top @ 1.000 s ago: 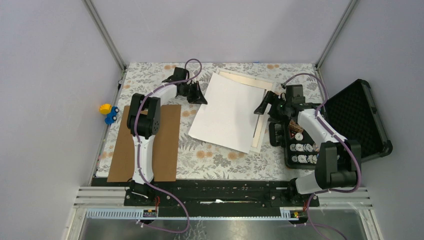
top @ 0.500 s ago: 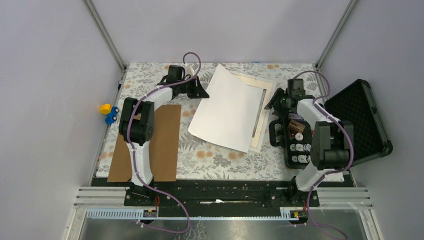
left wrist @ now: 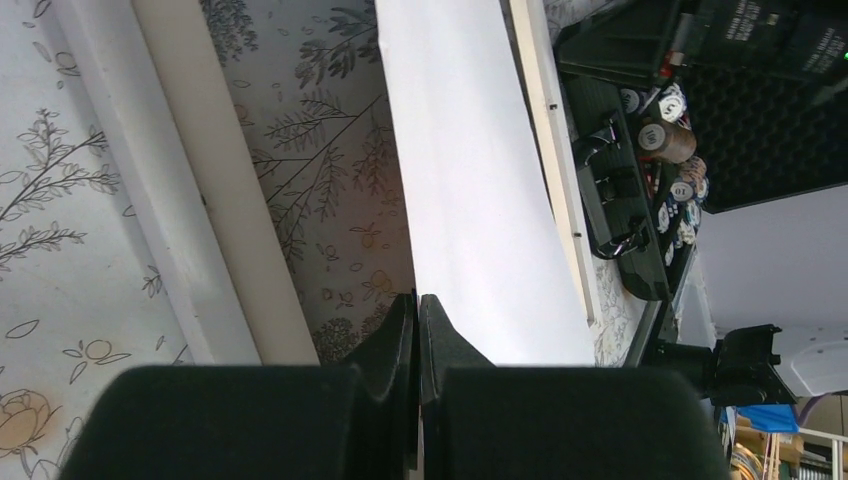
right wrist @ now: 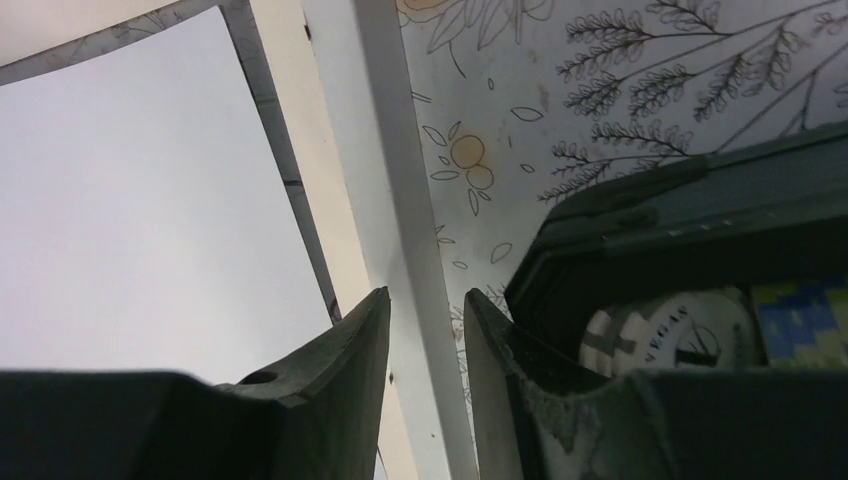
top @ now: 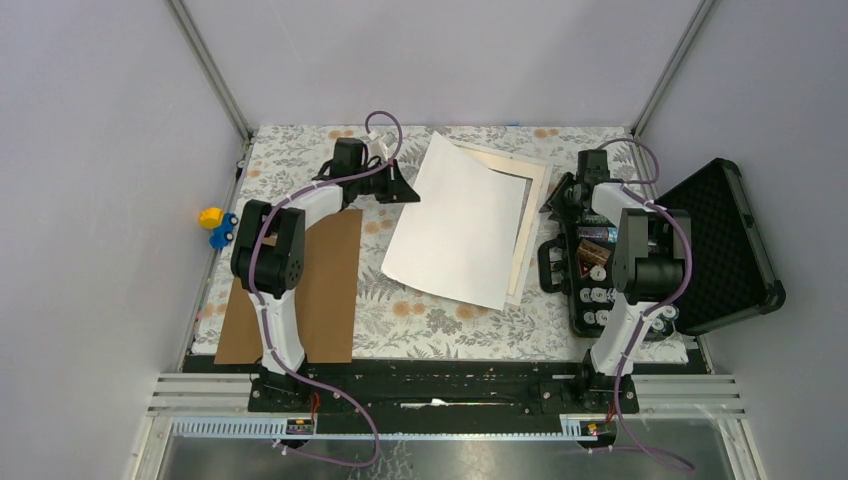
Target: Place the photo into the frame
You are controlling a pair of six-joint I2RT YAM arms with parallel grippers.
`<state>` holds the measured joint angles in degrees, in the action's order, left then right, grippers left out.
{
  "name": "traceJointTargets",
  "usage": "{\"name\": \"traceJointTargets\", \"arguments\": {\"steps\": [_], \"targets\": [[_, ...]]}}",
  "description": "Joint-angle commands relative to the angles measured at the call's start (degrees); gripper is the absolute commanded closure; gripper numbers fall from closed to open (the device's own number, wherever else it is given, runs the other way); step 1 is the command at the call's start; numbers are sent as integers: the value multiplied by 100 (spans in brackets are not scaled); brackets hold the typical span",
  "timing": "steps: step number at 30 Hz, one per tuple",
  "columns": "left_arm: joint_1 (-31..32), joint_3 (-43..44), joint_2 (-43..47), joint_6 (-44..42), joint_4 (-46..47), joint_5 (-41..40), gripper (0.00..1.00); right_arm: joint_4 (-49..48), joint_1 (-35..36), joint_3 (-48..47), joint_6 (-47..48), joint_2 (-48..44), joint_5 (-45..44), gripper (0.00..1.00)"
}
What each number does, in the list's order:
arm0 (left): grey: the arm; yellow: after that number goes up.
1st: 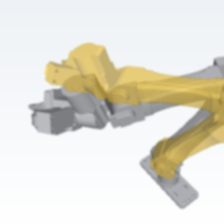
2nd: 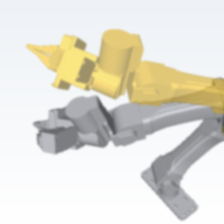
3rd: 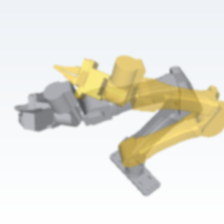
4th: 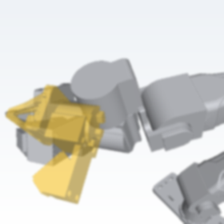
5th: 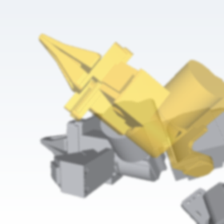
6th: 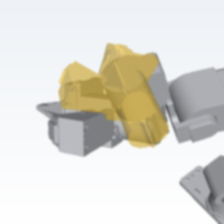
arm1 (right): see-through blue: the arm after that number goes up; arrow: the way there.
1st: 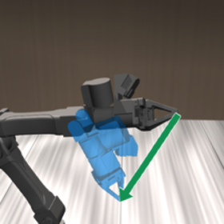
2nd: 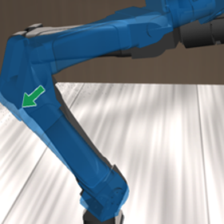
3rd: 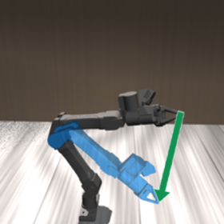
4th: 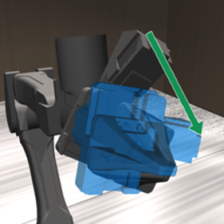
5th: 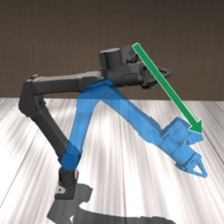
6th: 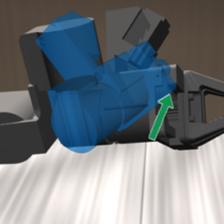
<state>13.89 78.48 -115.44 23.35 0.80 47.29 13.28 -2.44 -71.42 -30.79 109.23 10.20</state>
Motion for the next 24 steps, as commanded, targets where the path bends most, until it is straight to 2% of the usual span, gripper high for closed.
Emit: {"name": "traceJointTargets", "arguments": {"steps": [1,7,11,14,20,24], "targets": [[35,-37,449,-187,377,331,100,-236,-2,-349,69,240,182,61],[50,-275,725,-223,628,346,100,-382,-2,-330,72,444,447,63],[86,-189,683,-55,1014,416,100,-396,-2,-316,92,476,533,72],[103,-212,688,-19,1183,436,100,-396,-2,-308,114,492,546,75],[136,140,255,464,1477,491,100,-396,-2,-332,142,485,578,76],[216,428,2,359,1270,432,100,-396,-2,-355,181,492,606,78]]}}
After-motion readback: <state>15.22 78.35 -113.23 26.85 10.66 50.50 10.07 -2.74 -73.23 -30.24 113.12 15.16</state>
